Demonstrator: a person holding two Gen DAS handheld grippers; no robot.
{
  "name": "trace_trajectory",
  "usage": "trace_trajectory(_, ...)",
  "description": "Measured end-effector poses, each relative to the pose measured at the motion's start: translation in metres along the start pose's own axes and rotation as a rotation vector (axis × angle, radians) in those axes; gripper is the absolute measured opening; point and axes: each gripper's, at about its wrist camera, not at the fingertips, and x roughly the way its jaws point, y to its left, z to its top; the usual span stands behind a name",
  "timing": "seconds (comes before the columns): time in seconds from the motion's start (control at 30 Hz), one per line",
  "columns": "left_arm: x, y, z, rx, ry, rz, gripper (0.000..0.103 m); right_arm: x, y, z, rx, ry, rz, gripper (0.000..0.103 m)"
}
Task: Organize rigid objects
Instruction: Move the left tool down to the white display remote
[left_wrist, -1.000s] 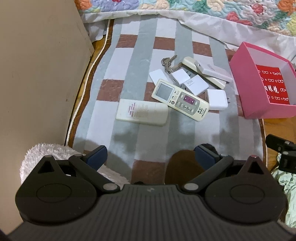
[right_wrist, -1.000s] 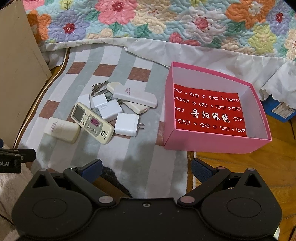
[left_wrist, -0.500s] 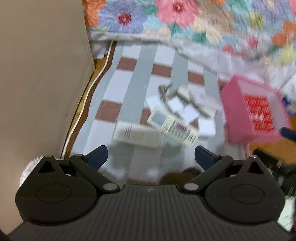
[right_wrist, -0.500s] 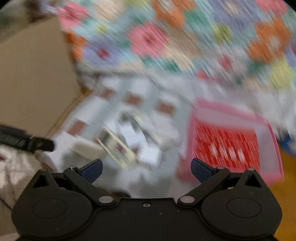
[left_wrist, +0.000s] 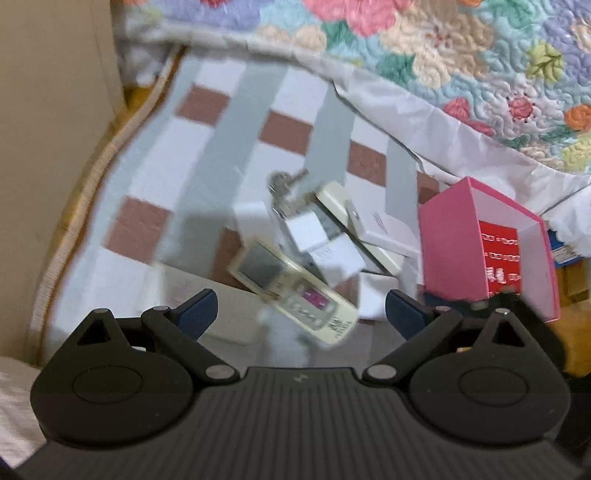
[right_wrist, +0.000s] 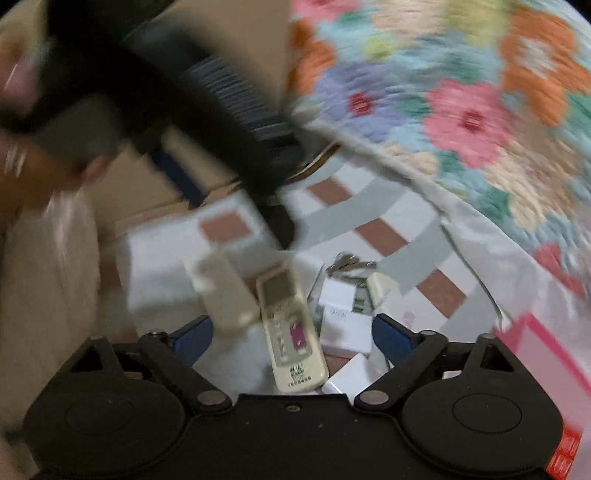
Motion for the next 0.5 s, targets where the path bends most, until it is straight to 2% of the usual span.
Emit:
trace_trajectory(0.1,0.029,0.009,-0.009,-0.06,0.045,-0.055,0.097,0.018,0.005,-0.002,-0.028,0.043,0.03,0.089)
trace_trajectory(0.2,0.049,0.011,-0.016,-0.064,0.032,-0.061,0.096,0.036,0.003,-0.005,-0.031,0.06,0.052,0.089)
trace_trajectory(0.3,0.071,0.014,-0.021,-0.086,0.093,-0.112,0.095,0.058,0.001,-0.013,-0.052,0.098,0.048,0.088)
trace_trajectory(0.37,0.086,0.02,-0.024,-0.143,0.129,-0.139,0.093,0.073,-0.002,-0.017,-0.046,0.125,0.043,0.083)
trace_trajectory(0.43,0.098,0.023,-0.026,-0.183,0.159,-0.122,0.093,0.086,-0.003,-0.019,-0.027,0.17,0.047,0.068)
trace_trajectory(0.5,0.108,0.026,-0.028,-0.209,0.177,-0.123,0.088,0.09,-0.004,-0.021,0.016,0.181,0.052,0.059)
